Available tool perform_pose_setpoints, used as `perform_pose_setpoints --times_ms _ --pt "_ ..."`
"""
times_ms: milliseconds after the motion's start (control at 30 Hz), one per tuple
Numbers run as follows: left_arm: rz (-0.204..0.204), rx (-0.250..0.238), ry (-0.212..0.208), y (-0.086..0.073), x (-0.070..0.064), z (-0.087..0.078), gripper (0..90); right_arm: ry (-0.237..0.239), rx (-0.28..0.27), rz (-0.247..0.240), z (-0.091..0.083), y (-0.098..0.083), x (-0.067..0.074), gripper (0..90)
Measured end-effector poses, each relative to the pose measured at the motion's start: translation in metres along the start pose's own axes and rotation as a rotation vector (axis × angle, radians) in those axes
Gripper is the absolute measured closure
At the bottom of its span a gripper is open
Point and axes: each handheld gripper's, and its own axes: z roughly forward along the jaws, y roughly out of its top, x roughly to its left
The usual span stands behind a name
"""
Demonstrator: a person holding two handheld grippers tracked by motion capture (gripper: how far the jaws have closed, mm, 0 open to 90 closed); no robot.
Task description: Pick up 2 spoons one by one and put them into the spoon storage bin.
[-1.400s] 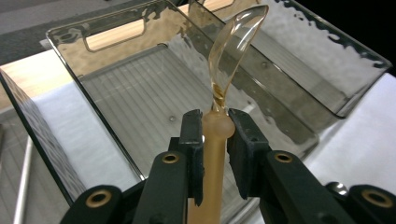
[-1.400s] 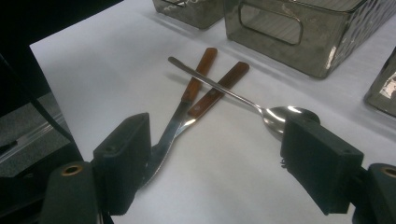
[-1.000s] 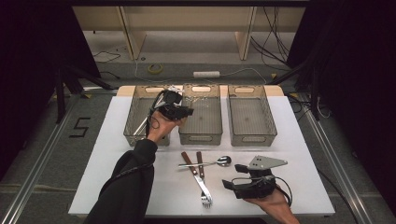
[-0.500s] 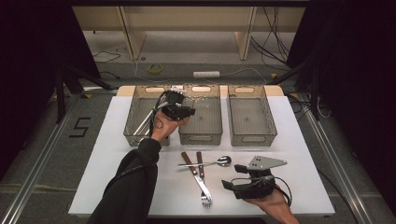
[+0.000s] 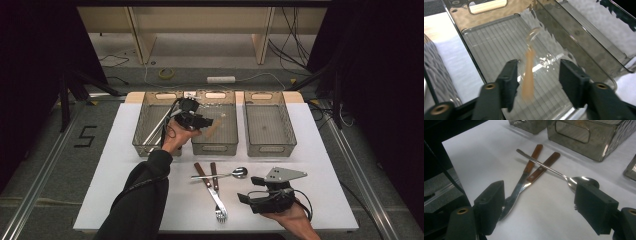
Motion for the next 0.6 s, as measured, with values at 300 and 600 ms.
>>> perform_pose_setpoints --times_ms 300,600 --pt "0.118 0.079 -0.047 -0.014 -0.023 -0.028 29.8 -0.006 0.001 0.004 0.000 0.000 -0.001 25.6" --pt "0.224 0.152 -0.056 -0.040 -0.042 -0.037 24.4 -0.008 -0.002 0.002 0.000 0.000 0.000 25.5"
